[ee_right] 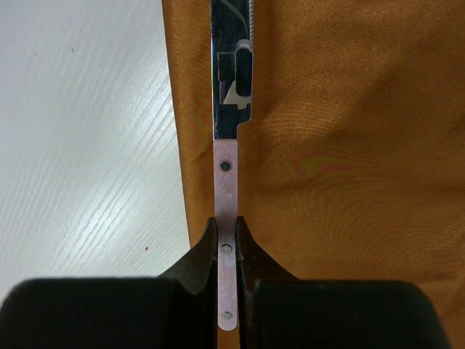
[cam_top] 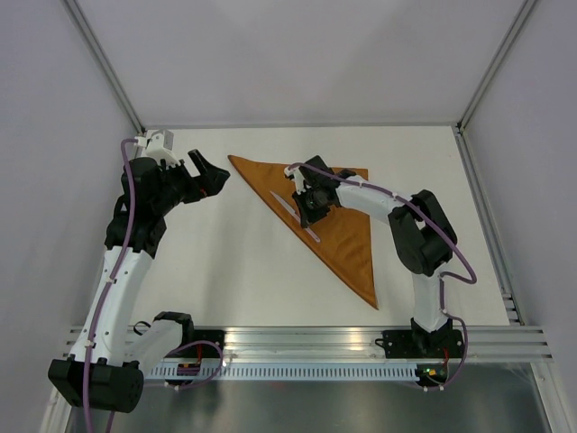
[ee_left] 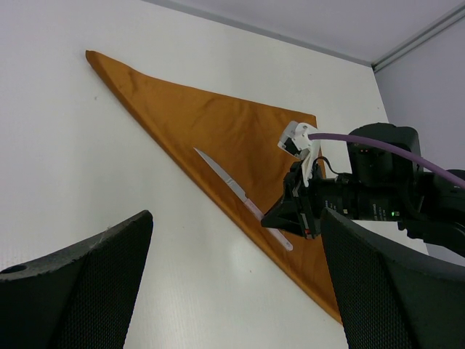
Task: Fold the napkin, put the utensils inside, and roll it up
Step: Place the knife on the napkin.
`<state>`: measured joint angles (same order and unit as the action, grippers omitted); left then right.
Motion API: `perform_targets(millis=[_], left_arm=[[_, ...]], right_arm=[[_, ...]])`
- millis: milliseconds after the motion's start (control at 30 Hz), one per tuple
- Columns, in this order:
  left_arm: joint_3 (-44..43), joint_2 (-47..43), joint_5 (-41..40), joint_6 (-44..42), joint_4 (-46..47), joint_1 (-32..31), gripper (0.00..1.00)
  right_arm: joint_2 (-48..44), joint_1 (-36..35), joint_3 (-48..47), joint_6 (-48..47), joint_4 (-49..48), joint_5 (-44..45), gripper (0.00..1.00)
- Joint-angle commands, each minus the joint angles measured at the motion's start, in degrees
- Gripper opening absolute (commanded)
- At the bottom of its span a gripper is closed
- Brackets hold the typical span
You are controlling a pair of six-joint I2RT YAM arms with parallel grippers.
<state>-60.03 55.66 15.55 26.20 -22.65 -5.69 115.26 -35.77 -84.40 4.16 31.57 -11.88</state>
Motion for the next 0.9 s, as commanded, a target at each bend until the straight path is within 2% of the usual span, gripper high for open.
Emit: perform_targets(millis=[0, 867], left_arm=[[-1.58, -0.46, -0.08, -0.35, -0.02, 0.07, 1.00], [-1.23, -0.11, -0.08, -0.97, -0.02, 0.07, 1.00]], right_arm=[[0.67, -0.09, 0.20, 1.90, -0.90, 1.51, 0.00], [2.07, -0.27, 0.20, 2.69, -0.72, 0.54, 0.01]])
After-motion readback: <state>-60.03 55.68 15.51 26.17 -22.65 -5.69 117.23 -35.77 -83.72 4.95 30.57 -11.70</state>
